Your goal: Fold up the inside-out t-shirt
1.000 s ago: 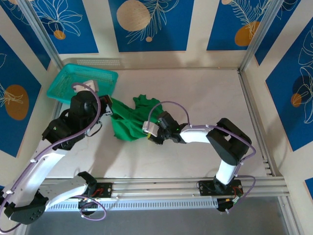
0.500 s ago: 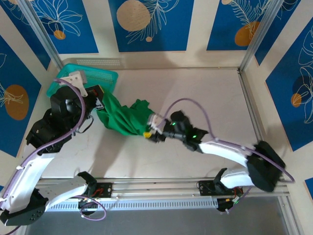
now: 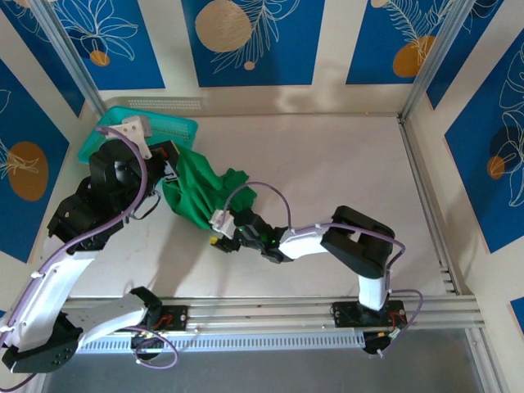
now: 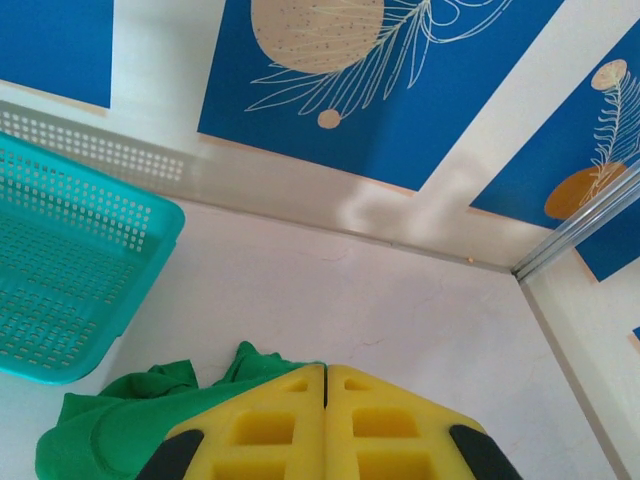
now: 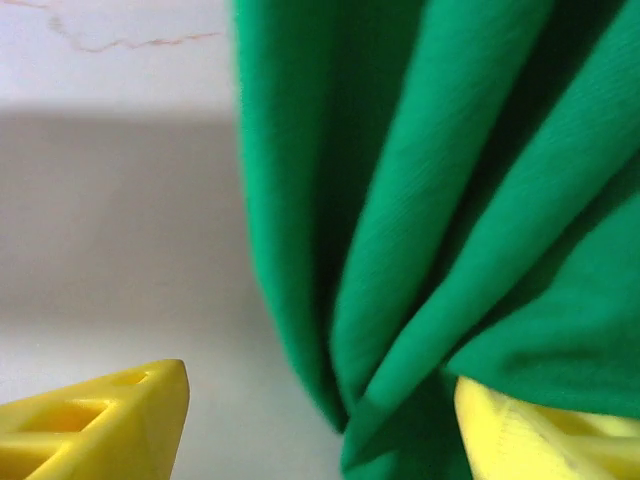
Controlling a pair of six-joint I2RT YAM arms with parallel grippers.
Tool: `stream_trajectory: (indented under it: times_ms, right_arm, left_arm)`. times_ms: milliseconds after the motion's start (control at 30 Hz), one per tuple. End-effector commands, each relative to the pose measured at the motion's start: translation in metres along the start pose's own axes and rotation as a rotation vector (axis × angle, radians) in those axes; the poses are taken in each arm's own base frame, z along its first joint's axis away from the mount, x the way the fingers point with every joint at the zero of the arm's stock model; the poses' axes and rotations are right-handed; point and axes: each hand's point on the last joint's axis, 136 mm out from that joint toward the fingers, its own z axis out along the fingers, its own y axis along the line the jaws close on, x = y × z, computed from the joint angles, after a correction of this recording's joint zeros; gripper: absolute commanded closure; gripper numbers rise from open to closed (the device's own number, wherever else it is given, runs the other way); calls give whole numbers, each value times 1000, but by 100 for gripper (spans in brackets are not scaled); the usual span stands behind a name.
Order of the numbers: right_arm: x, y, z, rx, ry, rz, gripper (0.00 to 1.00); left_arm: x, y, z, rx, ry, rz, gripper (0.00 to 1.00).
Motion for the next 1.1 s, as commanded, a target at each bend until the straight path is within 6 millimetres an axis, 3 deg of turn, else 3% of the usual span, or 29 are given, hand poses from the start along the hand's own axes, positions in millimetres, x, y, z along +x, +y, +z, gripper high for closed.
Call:
stream_trajectory:
  times_ms: [0, 133, 200, 233, 300, 400, 500, 567, 667, 733, 800, 867, 1000, 1067]
  right_arm:
    - [-17, -11, 15, 49, -69, 5, 33]
    - [-22, 0, 25, 5, -116, 8, 77]
    - [-24, 0, 15, 5, -135, 5, 95]
    - [-27, -4, 4, 7, -143, 9, 100]
    - [-29, -9, -24, -14, -142, 18, 100]
    - [-32, -19, -88, -85, -117, 23, 100]
    - [-42, -45, -158, -110, -55, 50, 100]
    - [-58, -74, -198, -104, -53, 103, 100]
    - [-76, -97, -229, -170, -22, 108, 100]
    - [-74, -100, -223, -249, 36, 85, 100]
    - [-66, -89, -204, -367, 99, 87, 99]
    - [-61, -66, -183, -525, 143, 127, 99]
    - [-38, 2, -147, -818, 291, 189, 100]
    - [-28, 20, -139, -877, 349, 230, 100]
  left_arm:
    - [-20, -4, -10, 21, -57, -40, 100]
    - [-24, 1, -14, 3, -79, -34, 100]
    - [-28, 3, -17, -3, -97, -29, 100]
    - [-29, 4, -18, -7, -106, -24, 100]
    - [-33, 6, -23, -13, -124, -18, 100]
    - [-38, 7, -29, -11, -141, 5, 100]
    - [-39, 1, -31, 16, -143, 70, 100]
    - [-39, 3, -29, 6, -154, 98, 100]
    - [-36, 11, -23, -41, -164, 114, 100]
    - [-29, 22, -16, -101, -164, 120, 100]
    - [-21, 36, -10, -174, -160, 134, 100]
    - [-14, 53, -11, -248, -161, 141, 100]
    - [8, 87, -21, -357, -153, 164, 100]
    - [21, 104, -25, -406, -135, 178, 100]
